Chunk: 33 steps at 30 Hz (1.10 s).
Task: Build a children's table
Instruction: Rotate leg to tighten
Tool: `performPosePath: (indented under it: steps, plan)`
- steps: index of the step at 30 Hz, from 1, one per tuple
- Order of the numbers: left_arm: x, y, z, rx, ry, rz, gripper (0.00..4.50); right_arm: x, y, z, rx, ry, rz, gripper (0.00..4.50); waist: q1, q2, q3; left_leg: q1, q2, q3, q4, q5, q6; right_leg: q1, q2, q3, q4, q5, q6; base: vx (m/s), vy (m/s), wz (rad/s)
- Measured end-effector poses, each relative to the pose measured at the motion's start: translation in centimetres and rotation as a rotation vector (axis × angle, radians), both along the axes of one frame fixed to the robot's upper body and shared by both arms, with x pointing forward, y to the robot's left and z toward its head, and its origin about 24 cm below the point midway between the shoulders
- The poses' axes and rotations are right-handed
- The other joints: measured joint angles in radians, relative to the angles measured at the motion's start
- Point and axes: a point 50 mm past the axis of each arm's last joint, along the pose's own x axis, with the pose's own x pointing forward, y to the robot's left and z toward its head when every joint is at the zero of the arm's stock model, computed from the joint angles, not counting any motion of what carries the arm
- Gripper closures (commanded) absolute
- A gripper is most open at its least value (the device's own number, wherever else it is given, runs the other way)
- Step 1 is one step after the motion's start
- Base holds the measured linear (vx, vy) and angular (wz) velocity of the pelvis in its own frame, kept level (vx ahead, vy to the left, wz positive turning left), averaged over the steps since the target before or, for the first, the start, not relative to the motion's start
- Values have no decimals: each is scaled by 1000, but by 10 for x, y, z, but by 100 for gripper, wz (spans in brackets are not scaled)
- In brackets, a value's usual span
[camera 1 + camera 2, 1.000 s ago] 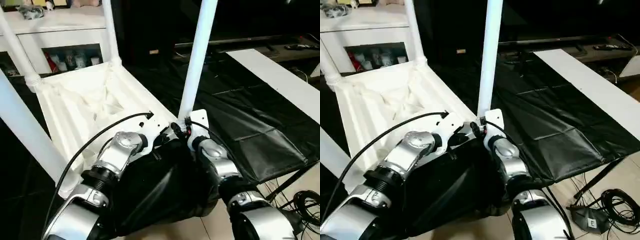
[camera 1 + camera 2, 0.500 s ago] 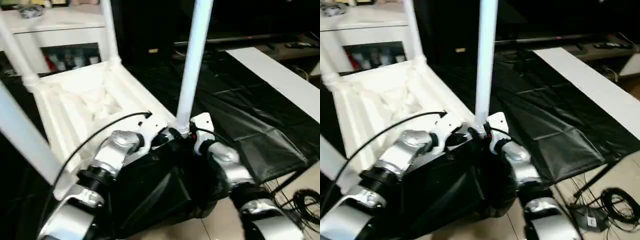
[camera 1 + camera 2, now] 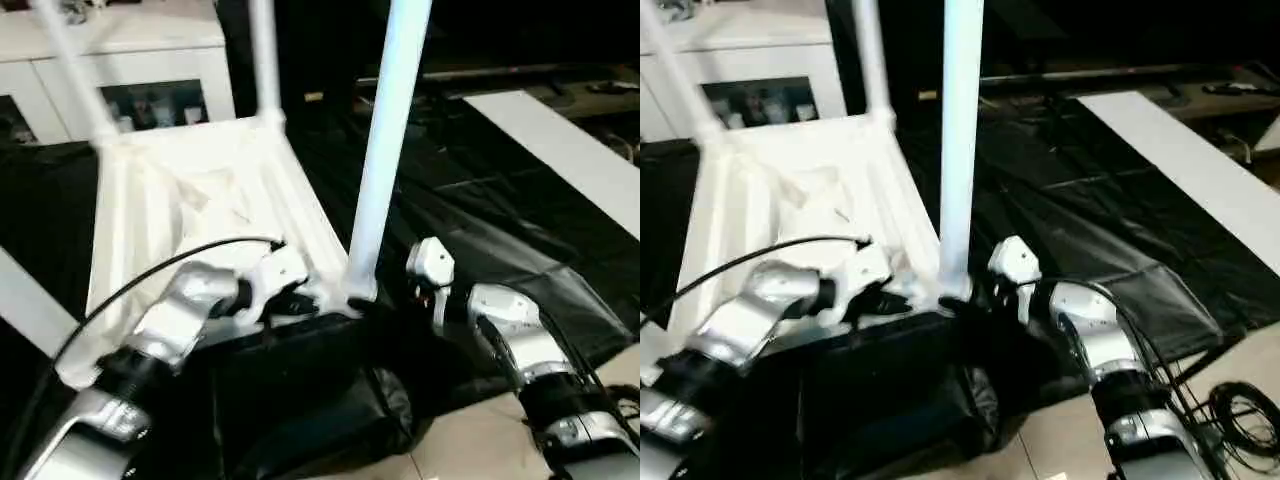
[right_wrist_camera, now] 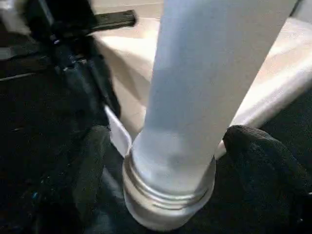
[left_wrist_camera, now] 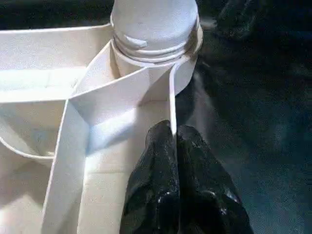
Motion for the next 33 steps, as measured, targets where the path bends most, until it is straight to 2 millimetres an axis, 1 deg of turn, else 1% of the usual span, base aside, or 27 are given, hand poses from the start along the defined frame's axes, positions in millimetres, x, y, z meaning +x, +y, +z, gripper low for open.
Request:
performPosePath:
  steps: [5,14,15,18,20,23,24,25,27,30,33]
  plan:
    - [-4,2,1,13,19,-33,450,-3,2,-3,-16,19,45,40,3,0,0,0,-1,2,2,-1,-1,0,-1,2,0,0,0,0,0,0]
    - [-7,2,2,16,27,-32,450,-1,2,-8,-40,35,42,40,1,-1,0,0,-1,2,2,-1,-1,0,-1,2,1,0,0,0,0,0]
    - [-7,2,2,17,28,-31,450,0,2,-7,-39,32,44,66,2,0,0,0,-1,2,2,-1,-1,0,-1,2,1,0,0,0,0,0]
    - [-7,2,2,17,30,-30,450,2,5,-4,-34,25,47,87,2,-1,0,0,-1,2,2,-1,-1,0,-1,2,1,0,0,0,0,0]
    - [-7,2,2,17,30,-30,450,3,7,-3,-28,23,52,112,2,-1,0,0,-1,2,2,-1,-1,0,-1,1,1,0,0,0,0,0]
    - [-7,2,2,18,31,-29,450,2,9,-5,-20,34,58,123,2,-1,0,0,0,2,3,-1,-1,0,-1,1,1,0,0,0,0,0]
    - [-7,2,2,18,31,-29,450,2,9,-6,-20,39,57,143,2,-1,0,0,0,2,3,-1,-1,0,-1,2,2,0,0,0,0,0]
    - [-7,2,2,18,32,-28,450,1,9,-7,-20,43,58,152,2,-1,0,0,0,2,3,-1,-1,0,-1,2,2,0,0,0,0,0]
    - [-7,3,2,20,34,-26,450,1,9,-7,-17,41,65,161,0,-1,0,1,0,2,4,-1,-1,1,-1,2,2,0,0,0,0,0]
    - [-8,3,2,21,35,-25,450,1,9,-8,-17,37,67,188,0,-1,0,1,0,2,4,-1,-1,1,-1,2,3,0,0,0,0,0]
    - [-8,3,1,21,36,-25,450,1,9,-8,-18,36,69,191,-1,-1,0,1,0,2,4,-1,-1,1,-1,2,3,0,0,0,0,0]
